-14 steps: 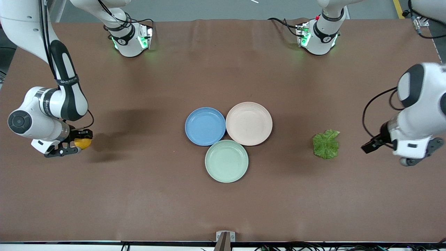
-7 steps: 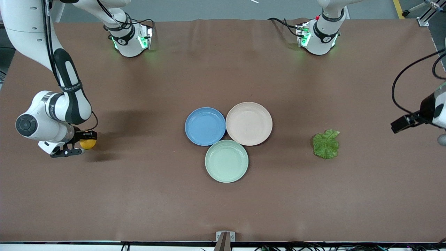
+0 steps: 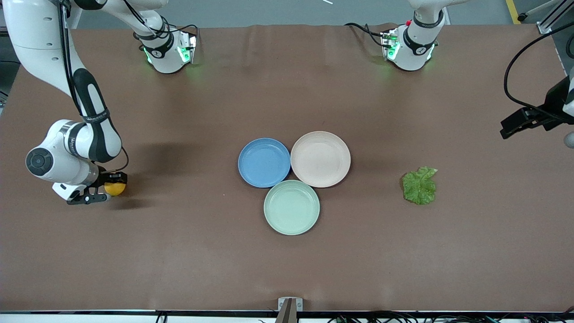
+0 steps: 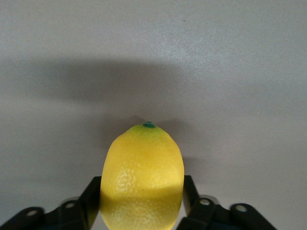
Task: Pick lemon and lettuce from plates
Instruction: 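Lower the lemon onto the table while the left gripper releases the lettuce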
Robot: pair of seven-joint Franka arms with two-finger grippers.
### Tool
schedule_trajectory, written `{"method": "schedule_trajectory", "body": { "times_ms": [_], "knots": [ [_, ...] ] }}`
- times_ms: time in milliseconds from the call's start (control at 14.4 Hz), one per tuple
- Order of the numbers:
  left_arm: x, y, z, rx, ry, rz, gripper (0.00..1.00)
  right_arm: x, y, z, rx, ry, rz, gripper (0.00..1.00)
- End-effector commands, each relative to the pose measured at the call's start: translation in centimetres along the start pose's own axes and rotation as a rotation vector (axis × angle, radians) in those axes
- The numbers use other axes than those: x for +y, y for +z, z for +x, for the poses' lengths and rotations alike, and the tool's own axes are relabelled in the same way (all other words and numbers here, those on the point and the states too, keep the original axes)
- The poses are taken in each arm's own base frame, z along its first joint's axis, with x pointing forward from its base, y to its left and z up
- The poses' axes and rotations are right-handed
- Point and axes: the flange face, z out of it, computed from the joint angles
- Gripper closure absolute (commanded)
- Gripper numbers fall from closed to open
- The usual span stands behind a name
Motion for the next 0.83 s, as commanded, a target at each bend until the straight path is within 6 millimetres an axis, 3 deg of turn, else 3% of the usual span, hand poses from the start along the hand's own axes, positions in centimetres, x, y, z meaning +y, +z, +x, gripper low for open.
{"method": "schedule_trajectory", "body": {
  "times_ms": [0,139,278,557,765],
  "knots": [
    [-1.0,-0.3,-3.0,-0.018,0.061,-0.030,0.00,0.0,-3.9,-0.2,0.016,0.010,0.036,0.00],
    [-1.1,-0.4,-3.9,-0.020,0.087,-0.039,0.00,-0.5,-8.8,-0.7,0.014,0.025,0.065,0.00],
    [0.3,-0.7,-4.3,-0.016,0.109,-0.037,0.00,-1.6,-14.4,-1.7,-0.001,0.074,0.098,0.00],
    [0.7,-0.4,-4.8,-0.020,0.100,-0.030,0.00,-3.7,-27.1,-4.2,-0.012,0.097,0.130,0.00],
    [0.8,-0.5,-5.4,-0.012,0.104,-0.029,0.00,-4.0,-36.1,-5.3,-0.016,0.075,0.120,0.01]
  ]
}}
